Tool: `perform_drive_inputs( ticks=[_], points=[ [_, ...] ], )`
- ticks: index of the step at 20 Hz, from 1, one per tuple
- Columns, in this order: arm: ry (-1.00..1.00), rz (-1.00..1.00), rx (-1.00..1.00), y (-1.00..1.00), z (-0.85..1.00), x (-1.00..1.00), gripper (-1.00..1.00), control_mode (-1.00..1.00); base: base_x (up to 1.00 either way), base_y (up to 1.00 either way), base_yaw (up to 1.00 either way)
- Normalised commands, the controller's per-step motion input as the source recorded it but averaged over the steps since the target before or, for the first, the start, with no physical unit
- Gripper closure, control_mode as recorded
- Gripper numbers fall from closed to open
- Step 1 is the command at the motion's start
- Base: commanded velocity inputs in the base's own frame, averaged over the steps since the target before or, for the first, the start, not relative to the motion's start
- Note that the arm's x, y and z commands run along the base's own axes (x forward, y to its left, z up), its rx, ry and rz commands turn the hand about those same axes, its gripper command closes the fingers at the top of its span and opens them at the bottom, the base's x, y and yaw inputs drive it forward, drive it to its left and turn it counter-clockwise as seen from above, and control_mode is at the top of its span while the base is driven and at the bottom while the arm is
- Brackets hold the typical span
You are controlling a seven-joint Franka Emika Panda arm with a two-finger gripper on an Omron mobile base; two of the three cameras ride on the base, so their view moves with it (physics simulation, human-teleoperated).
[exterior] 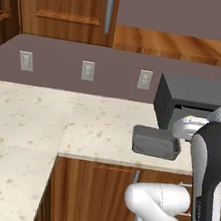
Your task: Take the lemon wedge and corn out of the freezer and place them in the tupperware container on the counter. Then put the tupperware containing the vegetables back in the freezer.
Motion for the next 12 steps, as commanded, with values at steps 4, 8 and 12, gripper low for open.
perform_drive_inputs(
  ticks=[4, 8, 12],
  points=[
    [0.01, -0.10, 0.00, -0.02, -0.18, 0.20, 1.00, -1.00, 0.27, 0.00, -0.12],
    [0.00, -0.16, 0.00, 0.00, -0.48, 0.66, 1.00, -1.00, 0.00, 0.00, 0.00],
    [0.00, -0.09, 0.00, 0.00, -0.61, 0.81, 1.00, -1.00, 0.00, 0.00, 0.00]
  ],
)
